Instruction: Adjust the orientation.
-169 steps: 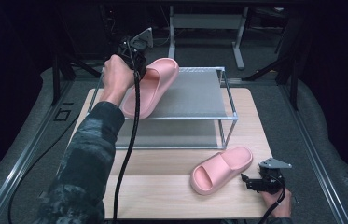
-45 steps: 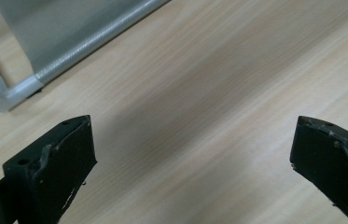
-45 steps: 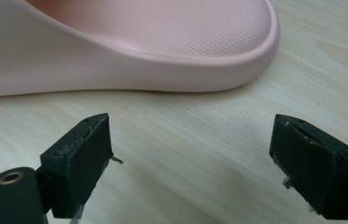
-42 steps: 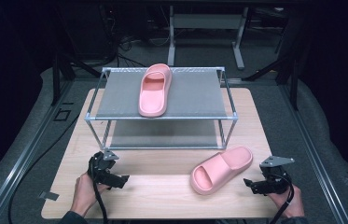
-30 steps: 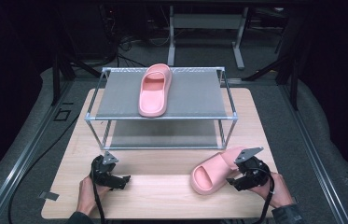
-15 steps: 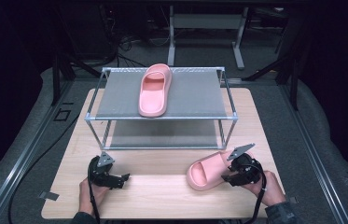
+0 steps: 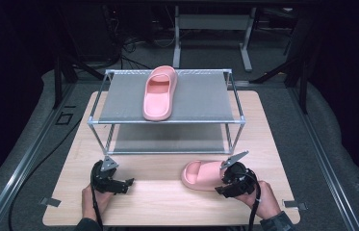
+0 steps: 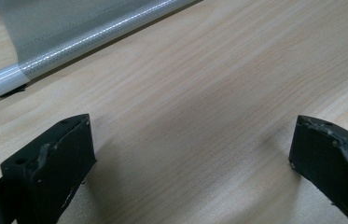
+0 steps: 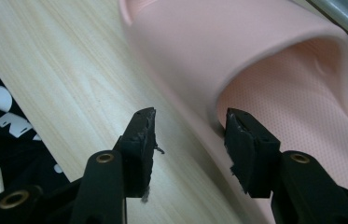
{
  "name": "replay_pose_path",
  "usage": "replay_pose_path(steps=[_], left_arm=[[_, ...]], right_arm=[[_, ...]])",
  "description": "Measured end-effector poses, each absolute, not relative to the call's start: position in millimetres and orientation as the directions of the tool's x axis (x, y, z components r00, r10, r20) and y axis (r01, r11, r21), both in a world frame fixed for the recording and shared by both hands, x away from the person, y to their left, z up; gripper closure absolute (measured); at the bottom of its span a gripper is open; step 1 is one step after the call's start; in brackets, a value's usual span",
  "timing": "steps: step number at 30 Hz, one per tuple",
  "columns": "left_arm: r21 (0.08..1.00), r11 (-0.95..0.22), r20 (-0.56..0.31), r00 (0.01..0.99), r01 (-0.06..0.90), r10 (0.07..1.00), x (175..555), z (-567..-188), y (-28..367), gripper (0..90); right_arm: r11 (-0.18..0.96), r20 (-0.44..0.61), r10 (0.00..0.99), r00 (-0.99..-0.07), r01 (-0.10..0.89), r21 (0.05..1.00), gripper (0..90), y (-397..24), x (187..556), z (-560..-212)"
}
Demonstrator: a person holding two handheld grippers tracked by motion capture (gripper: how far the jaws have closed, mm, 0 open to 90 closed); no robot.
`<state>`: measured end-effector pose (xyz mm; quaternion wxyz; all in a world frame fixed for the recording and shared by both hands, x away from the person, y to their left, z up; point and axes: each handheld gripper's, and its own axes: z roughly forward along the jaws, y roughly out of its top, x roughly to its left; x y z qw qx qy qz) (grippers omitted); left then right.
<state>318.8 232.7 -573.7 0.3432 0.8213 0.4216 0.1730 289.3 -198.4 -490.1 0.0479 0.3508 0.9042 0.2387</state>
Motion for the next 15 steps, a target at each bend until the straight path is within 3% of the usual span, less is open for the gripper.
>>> replay_pose_path(steps=[4,7,15], left_arm=[[0.71,-0.409,-0.005,0.585,0.573,0.811,319,-574,233,0.0],[0.71,-0.409,-0.005,0.585,0.573,0.811,319,-574,233,0.0],[0.71,-0.409,-0.005,0.584,0.573,0.811,319,-574,232,0.0]], right_arm=[[0.644,0.103,0.643,-0.759,0.609,0.463,51.6,-195,290,-490],[0.651,0.108,0.638,-0.762,0.609,0.453,45.1,-199,289,-484],[0.695,0.045,0.626,-0.779,0.583,0.421,41.1,-218,297,-464]])
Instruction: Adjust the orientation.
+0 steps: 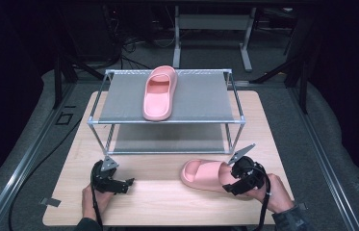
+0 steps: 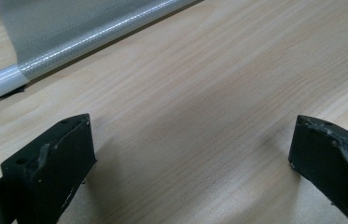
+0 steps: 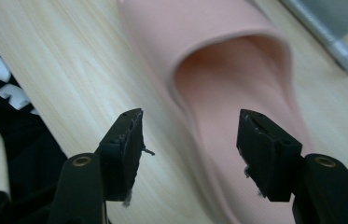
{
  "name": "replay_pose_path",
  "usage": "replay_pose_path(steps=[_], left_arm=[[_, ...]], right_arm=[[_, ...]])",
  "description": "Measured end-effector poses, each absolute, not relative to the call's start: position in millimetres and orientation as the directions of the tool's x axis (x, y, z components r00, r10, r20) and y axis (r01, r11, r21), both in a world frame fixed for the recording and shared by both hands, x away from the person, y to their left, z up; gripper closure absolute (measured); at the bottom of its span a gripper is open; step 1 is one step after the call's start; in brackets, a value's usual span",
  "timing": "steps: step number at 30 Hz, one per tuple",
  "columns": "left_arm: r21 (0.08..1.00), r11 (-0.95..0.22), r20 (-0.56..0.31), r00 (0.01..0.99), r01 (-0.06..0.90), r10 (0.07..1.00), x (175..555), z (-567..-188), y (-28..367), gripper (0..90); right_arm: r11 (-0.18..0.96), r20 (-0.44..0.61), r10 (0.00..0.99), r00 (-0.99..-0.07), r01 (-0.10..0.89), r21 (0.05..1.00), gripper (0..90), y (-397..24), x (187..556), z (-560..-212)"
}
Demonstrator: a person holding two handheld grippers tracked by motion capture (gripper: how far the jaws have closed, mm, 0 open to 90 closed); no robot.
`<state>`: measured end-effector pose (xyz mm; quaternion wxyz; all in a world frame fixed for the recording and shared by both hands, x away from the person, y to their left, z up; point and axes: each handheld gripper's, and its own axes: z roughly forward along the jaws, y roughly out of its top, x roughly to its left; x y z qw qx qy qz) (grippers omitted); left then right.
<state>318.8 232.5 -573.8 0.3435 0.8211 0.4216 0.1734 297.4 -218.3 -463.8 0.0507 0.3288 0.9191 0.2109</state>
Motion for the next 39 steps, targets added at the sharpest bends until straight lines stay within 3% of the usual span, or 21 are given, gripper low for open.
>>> replay_pose_path(steps=[7,16,23,31,33,39], left_arm=[[0.709,-0.411,-0.004,0.586,0.573,0.811,319,-574,232,0.0],[0.709,-0.415,-0.001,0.589,0.57,0.808,319,-574,232,0.0],[0.711,-0.414,-0.006,0.594,0.569,0.805,320,-574,232,0.3],[0.71,-0.418,-0.003,0.597,0.566,0.803,321,-574,232,0.4],[0.71,-0.418,-0.004,0.597,0.566,0.802,321,-574,232,0.3],[0.71,-0.418,-0.003,0.596,0.567,0.803,321,-574,232,0.4]], right_arm=[[0.781,-0.028,0.561,-0.827,0.518,0.35,47.3,-223,334,-461],[0.903,-0.132,0.412,-0.902,0.383,0.196,54.5,-192,369,-472],[0.948,-0.124,0.317,-0.94,0.311,0.065,61.1,-170,387,-486],[0.949,-0.082,0.315,-0.945,0.313,0.039,70.1,-166,393,-501],[0.947,-0.095,0.319,-0.943,0.314,0.066,76.6,-168,393,-500],[0.949,-0.117,0.312,-0.943,0.303,0.088,81.9,-167,390,-500]])
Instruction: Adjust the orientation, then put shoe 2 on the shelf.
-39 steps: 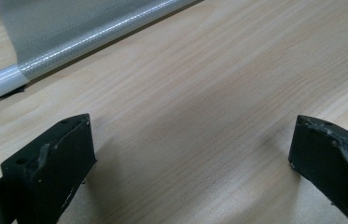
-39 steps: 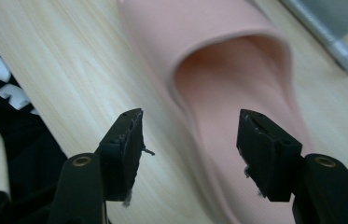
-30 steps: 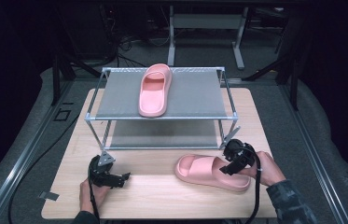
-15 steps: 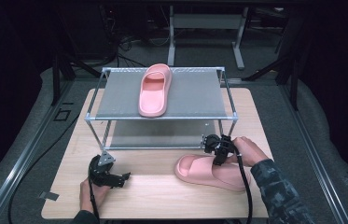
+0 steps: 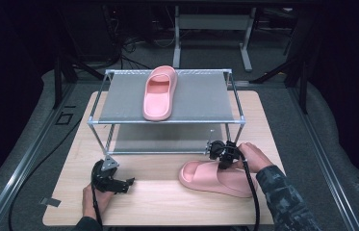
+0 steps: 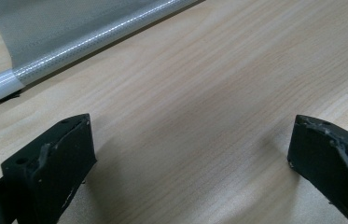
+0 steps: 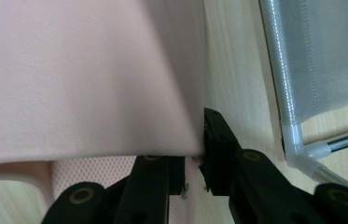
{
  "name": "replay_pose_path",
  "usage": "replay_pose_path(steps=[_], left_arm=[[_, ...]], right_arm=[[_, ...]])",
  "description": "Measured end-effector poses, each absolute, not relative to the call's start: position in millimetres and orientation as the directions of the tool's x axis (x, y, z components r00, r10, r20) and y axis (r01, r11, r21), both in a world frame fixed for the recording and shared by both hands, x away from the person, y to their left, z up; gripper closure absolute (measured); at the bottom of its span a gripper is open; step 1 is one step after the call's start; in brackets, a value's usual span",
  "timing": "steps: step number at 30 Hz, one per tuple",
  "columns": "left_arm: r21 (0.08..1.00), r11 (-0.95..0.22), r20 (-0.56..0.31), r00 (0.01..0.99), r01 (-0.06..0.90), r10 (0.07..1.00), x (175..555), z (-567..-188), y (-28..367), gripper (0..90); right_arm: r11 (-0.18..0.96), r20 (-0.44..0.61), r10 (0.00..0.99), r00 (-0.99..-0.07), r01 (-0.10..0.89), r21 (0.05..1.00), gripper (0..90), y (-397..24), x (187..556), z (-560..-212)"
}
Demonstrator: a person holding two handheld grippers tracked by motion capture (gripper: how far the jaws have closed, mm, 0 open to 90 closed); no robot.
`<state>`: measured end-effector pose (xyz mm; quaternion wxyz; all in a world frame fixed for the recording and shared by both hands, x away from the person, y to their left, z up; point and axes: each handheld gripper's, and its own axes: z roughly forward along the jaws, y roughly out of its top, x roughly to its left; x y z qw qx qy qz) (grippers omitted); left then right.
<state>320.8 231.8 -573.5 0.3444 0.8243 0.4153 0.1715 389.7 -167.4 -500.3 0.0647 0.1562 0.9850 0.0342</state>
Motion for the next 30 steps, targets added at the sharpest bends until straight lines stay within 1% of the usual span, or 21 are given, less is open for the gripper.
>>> replay_pose_path(steps=[7,12,18,19,21,26,30], left_arm=[[0.71,-0.417,-0.004,0.595,0.567,0.803,321,-574,232,0.4],[0.71,-0.417,-0.004,0.595,0.567,0.804,321,-574,232,0.4],[0.71,-0.42,-0.001,0.597,0.566,0.802,321,-574,232,0.2],[0.711,-0.415,-0.005,0.594,0.568,0.804,322,-574,231,0.2],[0.711,-0.414,-0.006,0.594,0.568,0.804,322,-574,232,0.2],[0.71,-0.415,-0.005,0.594,0.568,0.804,322,-574,232,0.2],[0.71,-0.415,-0.005,0.595,0.568,0.804,322,-574,232,0.2]], right_arm=[[0.951,-0.14,0.3,-0.944,0.284,0.125,82.8,-166,385,-489],[0.957,-0.152,0.284,-0.947,0.269,0.113,82.8,-162,382,-479],[0.962,-0.155,0.261,-0.953,0.244,0.122,82.7,-155,382,-467],[0.965,-0.168,0.249,-0.954,0.23,0.127,82.7,-154,382,-464],[0.966,-0.154,0.244,-0.957,0.226,0.124,82.7,-151,382,-459],[0.972,-0.179,0.221,-0.959,0.201,0.122,82.6,-143,382,-445],[0.975,-0.172,0.202,-0.964,0.182,0.128,82.6,-137,382,-433]])
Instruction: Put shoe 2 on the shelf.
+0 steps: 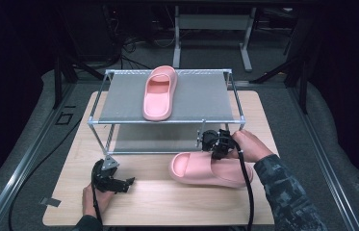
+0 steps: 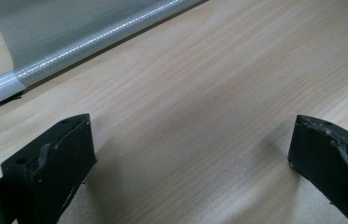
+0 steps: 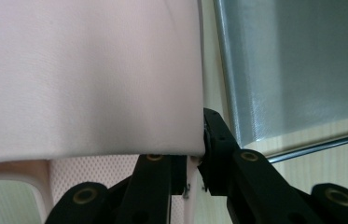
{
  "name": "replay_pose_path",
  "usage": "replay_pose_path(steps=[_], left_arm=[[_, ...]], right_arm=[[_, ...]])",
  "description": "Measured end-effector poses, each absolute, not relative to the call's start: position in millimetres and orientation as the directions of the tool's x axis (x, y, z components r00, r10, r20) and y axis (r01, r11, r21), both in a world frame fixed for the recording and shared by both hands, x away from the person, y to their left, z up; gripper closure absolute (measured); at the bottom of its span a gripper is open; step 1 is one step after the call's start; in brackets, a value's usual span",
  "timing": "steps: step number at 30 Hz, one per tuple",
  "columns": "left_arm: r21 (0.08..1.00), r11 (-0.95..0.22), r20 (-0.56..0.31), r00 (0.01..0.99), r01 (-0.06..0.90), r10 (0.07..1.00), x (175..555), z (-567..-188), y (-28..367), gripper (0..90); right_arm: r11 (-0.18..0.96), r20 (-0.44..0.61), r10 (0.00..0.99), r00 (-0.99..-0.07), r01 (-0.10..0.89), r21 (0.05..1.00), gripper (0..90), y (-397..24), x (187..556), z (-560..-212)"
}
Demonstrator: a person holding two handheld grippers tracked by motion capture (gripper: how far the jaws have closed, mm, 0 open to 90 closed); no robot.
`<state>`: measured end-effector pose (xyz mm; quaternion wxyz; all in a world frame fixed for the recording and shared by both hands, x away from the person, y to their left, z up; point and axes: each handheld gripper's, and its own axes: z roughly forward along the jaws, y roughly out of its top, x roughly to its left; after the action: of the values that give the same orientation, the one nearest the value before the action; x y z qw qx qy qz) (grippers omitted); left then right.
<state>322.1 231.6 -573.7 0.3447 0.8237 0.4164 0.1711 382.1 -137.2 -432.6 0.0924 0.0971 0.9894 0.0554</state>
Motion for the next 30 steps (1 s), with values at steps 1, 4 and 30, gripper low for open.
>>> replay_pose_path(steps=[1,4,30], left_arm=[[0.71,-0.415,-0.005,0.594,0.568,0.804,322,-574,231,0.3],[0.71,-0.415,-0.005,0.594,0.568,0.804,322,-574,232,0.3],[0.711,-0.415,-0.005,0.595,0.567,0.804,322,-574,231,0.4]], right_arm=[[0.976,-0.173,0.196,-0.965,0.175,0.129,82.6,-136,383,-429],[0.977,-0.179,0.191,-0.965,0.17,0.128,82.6,-132,384,-421],[0.975,-0.183,0.17,-0.968,0.138,0.173,82.6,-131,391,-371]])
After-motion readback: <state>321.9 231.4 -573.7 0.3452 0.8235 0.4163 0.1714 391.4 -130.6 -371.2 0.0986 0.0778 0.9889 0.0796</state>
